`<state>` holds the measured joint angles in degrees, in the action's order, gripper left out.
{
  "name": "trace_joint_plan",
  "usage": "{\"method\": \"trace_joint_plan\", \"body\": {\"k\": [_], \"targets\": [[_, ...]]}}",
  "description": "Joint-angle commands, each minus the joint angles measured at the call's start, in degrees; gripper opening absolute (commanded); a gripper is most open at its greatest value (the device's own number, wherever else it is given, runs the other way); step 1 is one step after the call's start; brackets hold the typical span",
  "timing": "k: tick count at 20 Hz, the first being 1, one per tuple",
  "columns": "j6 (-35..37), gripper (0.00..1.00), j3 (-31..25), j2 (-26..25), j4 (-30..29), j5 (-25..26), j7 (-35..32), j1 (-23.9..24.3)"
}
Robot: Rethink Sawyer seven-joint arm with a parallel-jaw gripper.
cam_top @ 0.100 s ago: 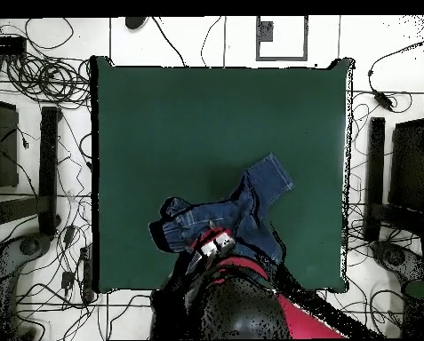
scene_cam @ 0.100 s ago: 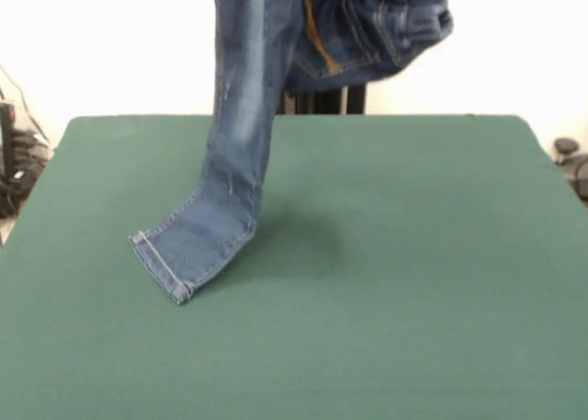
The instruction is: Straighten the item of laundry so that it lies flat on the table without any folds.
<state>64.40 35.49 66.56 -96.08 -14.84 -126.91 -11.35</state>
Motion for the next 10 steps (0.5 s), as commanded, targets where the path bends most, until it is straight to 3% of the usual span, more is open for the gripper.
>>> {"method": "trace_joint_plan", "body": {"k": [1, 10], "targets": [[9.78, 0.00, -1.77, 2.59, 5.51, 1.24, -8.49, 1.19], [0.16, 0.00, -3.86, 2.56, -2.16, -0.36, -7.27, 1.70]]}}
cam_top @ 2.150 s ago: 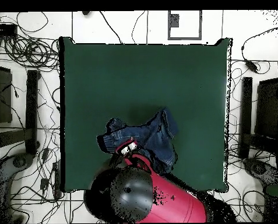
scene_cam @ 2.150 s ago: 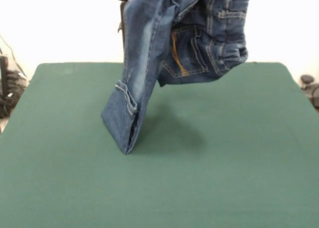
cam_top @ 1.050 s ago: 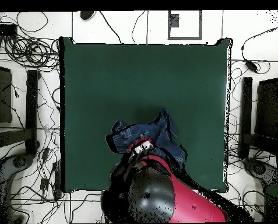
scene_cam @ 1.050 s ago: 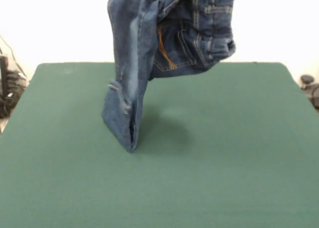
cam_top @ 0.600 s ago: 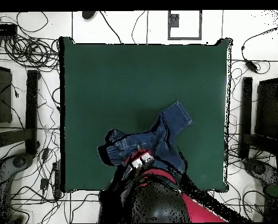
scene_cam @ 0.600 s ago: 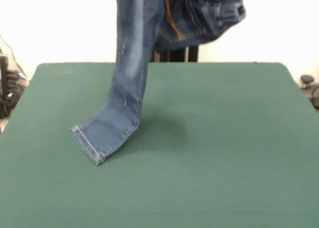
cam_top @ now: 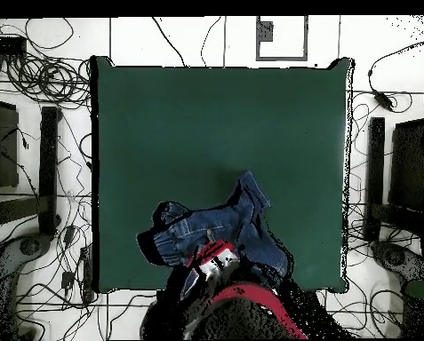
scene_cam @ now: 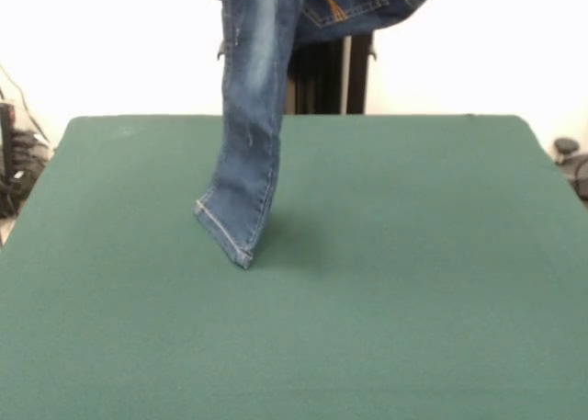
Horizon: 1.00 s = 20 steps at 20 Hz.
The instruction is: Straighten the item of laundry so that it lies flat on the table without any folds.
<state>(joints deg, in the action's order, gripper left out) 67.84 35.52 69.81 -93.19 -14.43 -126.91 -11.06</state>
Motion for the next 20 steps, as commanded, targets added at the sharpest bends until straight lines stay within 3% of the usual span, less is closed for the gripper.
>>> {"method": "trace_joint_plan", "body": {"k": [1, 7, 11, 16, 20], "targets": [[-4.50, 0.00, -4.23, -0.88, -5.90, -1.13, -7.10, 1.53], [-8.20, 0.00, -5.15, -0.90, -8.87, -2.49, -6.68, 1.76], [-4.44, 0.00, -5.20, 0.21, -7.42, -2.61, -3.51, 4.12], [7.23, 0.00, -6.64, 0.51, 0.22, -2.07, 6.28, 13.76], [9.40, 0.00, -9.75, 0.37, 0.48, -2.93, 13.25, 20.97]]}}
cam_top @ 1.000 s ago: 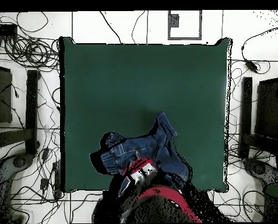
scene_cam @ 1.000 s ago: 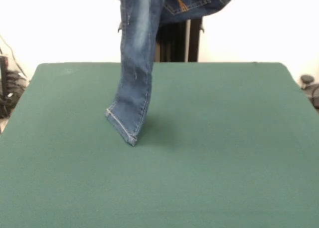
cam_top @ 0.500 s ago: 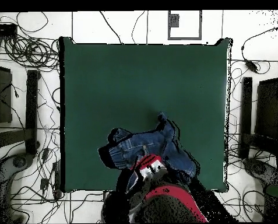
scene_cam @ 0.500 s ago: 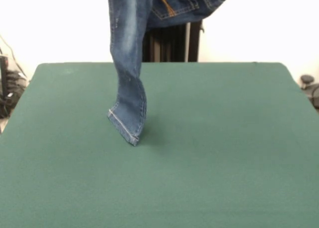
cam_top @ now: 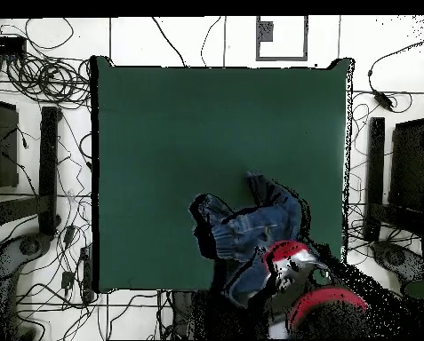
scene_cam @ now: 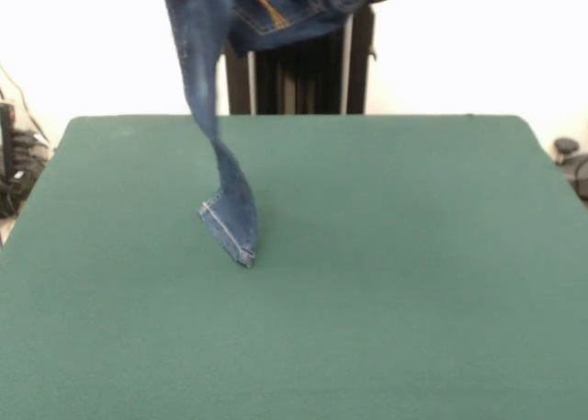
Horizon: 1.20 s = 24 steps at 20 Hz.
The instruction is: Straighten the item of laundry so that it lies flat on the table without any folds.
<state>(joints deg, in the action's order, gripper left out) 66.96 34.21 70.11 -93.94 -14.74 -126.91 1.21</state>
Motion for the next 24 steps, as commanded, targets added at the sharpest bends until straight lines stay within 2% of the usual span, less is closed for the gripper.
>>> {"method": "trace_joint_plan", "body": {"k": [1, 5, 11, 20, 24], "targets": [[10.35, 0.00, -9.22, 0.13, 0.98, -2.73, 14.11, 9.92], [10.59, 0.00, -12.63, -0.17, 0.37, -3.26, 18.38, 15.72], [6.42, 0.00, -16.54, 0.66, -3.17, -3.40, 20.37, 19.81], [2.67, 0.00, -23.57, -2.19, -3.39, -1.90, 30.15, 29.60], [0.86, 0.00, -26.37, -2.90, -4.45, -1.56, 32.02, 32.31]]}}
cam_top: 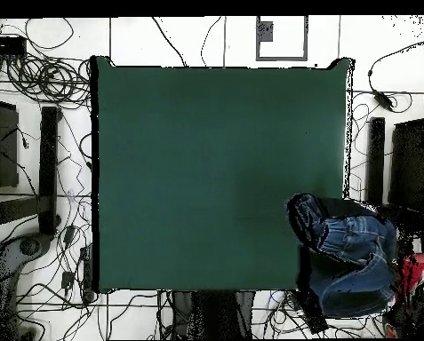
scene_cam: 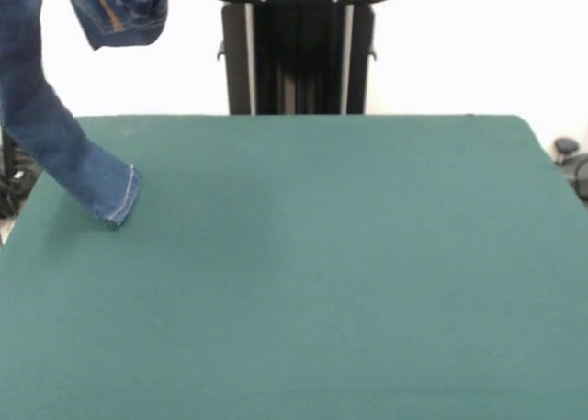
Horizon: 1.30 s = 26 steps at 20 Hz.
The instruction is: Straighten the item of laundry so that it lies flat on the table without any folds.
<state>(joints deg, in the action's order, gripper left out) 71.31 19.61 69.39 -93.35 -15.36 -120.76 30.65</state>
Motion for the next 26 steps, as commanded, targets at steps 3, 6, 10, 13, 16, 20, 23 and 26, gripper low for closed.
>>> {"method": "trace_joint_plan", "body": {"k": [3, 6, 10, 13, 16, 20, 23, 26], "targets": [[-2.39, 0.00, -12.67, -1.51, -4.44, -0.20, 25.53, 3.84], [-1.55, 0.00, -13.55, -1.48, -2.55, 1.11, 26.05, 5.14], [-1.02, 0.00, -16.21, -4.63, 1.13, 2.76, 29.38, 8.93], [-1.54, 0.00, -19.33, -8.16, 4.85, 4.43, 32.64, 12.48], [-1.41, 0.00, -23.19, -12.06, 8.21, 5.55, 35.73, 16.07], [0.08, 0.00, -27.35, -15.13, 12.10, 7.50, 37.60, 19.46], [1.20, 0.00, -29.22, -15.95, 14.00, 8.96, 37.32, 20.94], [1.88, 0.00, -30.58, -16.48, 15.62, 10.48, 36.83, 22.00]]}}
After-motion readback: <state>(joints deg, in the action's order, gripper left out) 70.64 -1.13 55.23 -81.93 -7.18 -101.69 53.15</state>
